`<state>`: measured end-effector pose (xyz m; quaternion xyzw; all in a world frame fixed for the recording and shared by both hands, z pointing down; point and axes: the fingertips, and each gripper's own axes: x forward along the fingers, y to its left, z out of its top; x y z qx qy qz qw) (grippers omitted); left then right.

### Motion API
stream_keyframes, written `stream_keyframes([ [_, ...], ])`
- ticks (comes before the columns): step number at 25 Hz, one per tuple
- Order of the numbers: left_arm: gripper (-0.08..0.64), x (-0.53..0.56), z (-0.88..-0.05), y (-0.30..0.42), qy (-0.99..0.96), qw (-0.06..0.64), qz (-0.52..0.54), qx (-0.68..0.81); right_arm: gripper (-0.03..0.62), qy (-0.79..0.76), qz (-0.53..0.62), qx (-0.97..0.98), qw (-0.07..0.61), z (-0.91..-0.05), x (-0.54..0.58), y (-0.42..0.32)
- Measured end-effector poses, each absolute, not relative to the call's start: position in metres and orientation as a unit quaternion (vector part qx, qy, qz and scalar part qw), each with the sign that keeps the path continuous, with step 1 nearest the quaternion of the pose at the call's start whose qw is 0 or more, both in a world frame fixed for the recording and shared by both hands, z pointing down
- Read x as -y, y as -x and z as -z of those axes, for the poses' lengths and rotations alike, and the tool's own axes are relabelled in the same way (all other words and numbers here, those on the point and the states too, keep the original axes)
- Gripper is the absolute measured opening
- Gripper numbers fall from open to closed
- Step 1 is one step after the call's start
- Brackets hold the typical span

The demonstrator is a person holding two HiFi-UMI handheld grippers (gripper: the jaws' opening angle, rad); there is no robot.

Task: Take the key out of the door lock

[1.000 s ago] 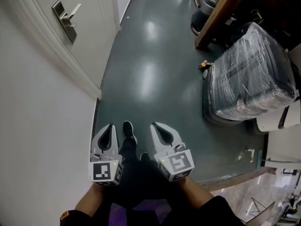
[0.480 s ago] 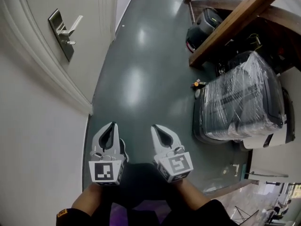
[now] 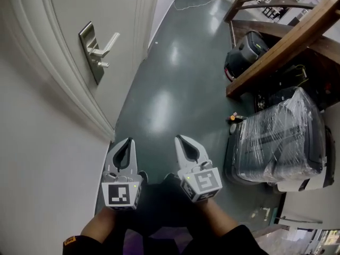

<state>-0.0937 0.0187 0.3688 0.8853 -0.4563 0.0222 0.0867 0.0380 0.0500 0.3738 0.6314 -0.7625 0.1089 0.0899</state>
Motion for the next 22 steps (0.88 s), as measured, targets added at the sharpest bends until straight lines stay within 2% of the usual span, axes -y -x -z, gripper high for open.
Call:
stream_keyframes([
  [11, 0.018, 0.059, -0.371, 0.122, -0.830, 0.070, -0.016, 0.554, -0.008, -0.543, -0.086, 0.832, 0.072, -0.362, 0.070, -0.012],
  [22, 0.018, 0.165, -0.388, 0.139, -0.709, 0.075, -0.015, 0.702, -0.008, -0.333, -0.090, 0.933, 0.105, -0.393, 0.220, 0.026],
])
